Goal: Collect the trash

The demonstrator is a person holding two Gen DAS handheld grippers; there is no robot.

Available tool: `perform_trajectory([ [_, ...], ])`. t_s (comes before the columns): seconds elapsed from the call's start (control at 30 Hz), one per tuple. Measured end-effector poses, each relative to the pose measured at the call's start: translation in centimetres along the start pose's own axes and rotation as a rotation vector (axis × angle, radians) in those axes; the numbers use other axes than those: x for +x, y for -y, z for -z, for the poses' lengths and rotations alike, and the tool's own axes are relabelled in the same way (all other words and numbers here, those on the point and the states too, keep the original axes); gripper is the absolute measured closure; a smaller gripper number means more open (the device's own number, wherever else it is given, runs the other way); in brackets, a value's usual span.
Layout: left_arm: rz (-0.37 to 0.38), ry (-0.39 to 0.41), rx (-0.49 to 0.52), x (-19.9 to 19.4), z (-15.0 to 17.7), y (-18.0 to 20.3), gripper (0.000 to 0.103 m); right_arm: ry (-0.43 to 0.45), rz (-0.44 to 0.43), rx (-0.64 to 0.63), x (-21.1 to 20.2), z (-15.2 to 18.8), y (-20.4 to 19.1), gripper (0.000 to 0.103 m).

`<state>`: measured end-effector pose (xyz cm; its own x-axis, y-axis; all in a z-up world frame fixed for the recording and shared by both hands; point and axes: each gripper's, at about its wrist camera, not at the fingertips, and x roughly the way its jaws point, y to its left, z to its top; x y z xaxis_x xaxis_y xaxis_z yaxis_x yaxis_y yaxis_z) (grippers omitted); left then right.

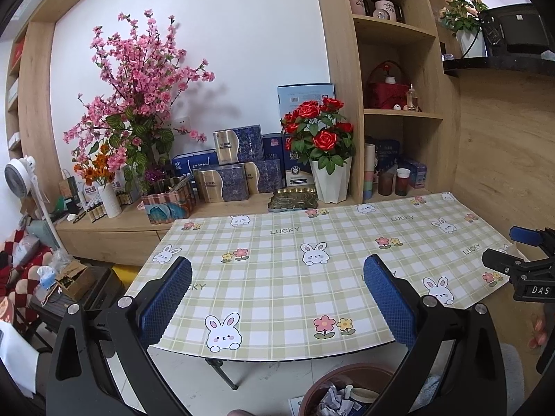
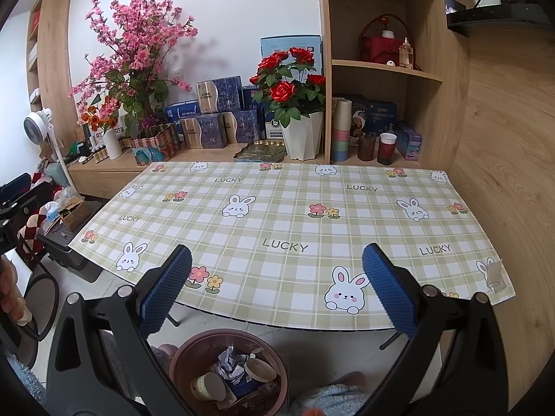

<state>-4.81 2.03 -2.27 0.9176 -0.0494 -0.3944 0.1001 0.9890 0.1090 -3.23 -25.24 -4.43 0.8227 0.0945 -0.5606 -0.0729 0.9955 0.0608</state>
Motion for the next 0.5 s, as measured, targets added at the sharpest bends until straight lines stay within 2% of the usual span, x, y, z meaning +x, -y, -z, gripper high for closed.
perform_trajectory([
  [0.5,0.002,-0.017,0.008,0.26,0.27,0.01,0.006,0.001,0.002,0.000,0.00,0.04,-0.07,0.006],
])
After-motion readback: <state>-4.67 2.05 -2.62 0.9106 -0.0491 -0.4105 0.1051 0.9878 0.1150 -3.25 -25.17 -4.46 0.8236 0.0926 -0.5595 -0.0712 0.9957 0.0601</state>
